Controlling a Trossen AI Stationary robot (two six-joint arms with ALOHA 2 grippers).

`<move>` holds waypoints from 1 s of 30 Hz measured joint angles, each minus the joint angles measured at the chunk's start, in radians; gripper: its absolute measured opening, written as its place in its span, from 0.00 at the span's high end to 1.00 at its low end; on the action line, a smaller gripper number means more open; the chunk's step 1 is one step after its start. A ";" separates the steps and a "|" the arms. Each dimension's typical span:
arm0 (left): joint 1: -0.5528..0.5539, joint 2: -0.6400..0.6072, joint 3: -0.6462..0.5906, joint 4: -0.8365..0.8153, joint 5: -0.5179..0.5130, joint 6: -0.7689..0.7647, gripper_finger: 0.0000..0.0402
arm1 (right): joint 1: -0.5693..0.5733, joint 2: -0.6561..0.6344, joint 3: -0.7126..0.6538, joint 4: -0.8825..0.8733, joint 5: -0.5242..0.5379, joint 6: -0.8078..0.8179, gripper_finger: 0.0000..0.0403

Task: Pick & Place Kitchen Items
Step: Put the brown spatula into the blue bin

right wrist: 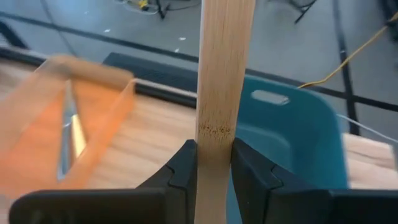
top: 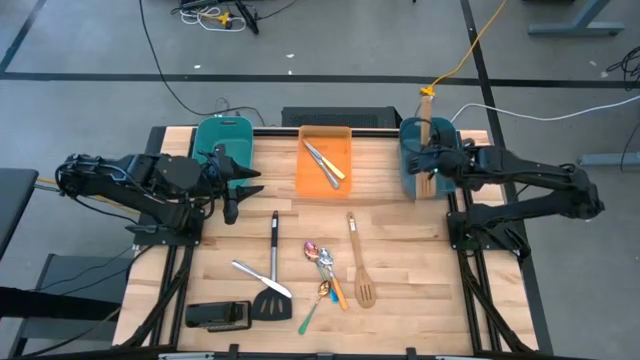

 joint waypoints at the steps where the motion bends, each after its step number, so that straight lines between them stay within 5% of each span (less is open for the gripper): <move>1: 0.000 0.000 0.000 0.000 0.000 0.000 0.56 | -0.016 -0.007 0.000 0.001 0.009 -0.011 0.80; 20: 0.000 0.000 0.000 0.000 0.000 -0.001 0.56 | -0.233 -0.032 -0.003 0.062 0.069 -0.211 0.80; 30: 0.000 0.000 0.000 0.000 0.000 0.000 0.56 | -0.333 -0.032 -0.141 0.239 0.016 -0.299 0.80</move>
